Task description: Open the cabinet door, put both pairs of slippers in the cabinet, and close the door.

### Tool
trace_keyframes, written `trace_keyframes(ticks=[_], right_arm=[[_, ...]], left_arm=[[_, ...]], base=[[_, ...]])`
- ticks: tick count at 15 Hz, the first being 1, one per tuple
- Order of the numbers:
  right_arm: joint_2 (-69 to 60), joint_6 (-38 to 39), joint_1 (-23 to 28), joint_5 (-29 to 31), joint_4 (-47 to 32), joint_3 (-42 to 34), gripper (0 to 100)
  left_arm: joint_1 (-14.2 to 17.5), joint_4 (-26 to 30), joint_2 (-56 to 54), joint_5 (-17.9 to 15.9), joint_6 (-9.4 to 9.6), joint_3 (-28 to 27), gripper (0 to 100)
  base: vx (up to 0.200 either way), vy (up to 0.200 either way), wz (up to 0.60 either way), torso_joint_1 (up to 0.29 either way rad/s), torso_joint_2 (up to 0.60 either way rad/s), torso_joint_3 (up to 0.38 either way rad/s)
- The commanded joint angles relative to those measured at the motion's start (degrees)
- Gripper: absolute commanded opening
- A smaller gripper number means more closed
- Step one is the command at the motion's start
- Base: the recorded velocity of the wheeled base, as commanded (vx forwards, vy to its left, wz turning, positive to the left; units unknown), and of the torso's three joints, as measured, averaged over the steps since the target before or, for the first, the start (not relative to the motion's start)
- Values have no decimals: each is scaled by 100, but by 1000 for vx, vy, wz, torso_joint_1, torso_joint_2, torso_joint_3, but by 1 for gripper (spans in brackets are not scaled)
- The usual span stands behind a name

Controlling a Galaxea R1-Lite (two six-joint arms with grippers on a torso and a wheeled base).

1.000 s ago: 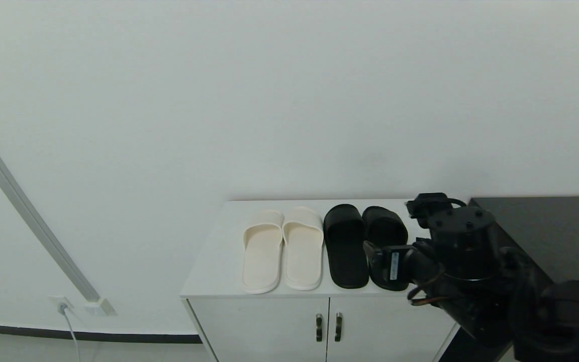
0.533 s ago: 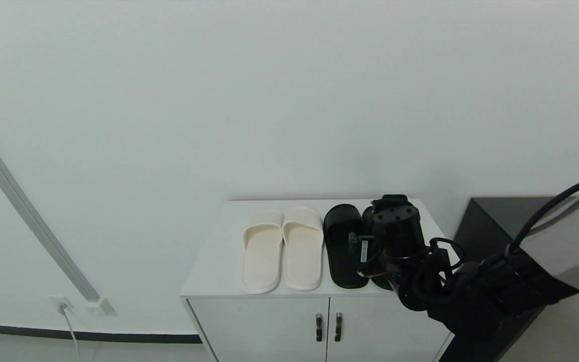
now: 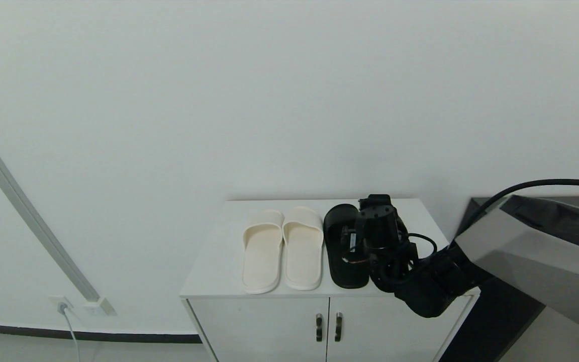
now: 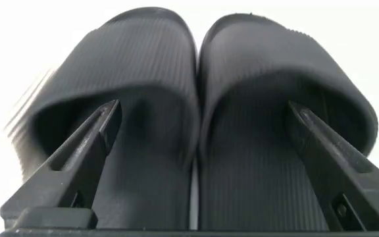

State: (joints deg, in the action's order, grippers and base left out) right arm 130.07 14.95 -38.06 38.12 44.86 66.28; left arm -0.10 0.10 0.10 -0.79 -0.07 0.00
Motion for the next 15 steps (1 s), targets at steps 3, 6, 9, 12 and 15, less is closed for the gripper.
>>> trace_keyframes(ticks=[3,6,9,12,15], right_arm=[[466,-352,150,-6,401,324,100],[721,-554,211,-15,638,482,100],[756,-563,229,-15,717,509,0],[712,-563,246,-15,735,509,0],[159,-660,238,-68,761,192,0]], left_arm=[[1,-1,-1,0,-1,0,0],[1,-1,-1,0,-1,0,0],[1,8,-1,0,-1,0,0],[1,-1,-1,0,-1,0,0],[1,-1,-1,0,-1,0,0]], base=[[0,0,0,0,0,0],[0,0,0,0,0,0],[0,0,0,0,0,0],[0,0,0,0,0,0],[0,0,0,0,0,0]])
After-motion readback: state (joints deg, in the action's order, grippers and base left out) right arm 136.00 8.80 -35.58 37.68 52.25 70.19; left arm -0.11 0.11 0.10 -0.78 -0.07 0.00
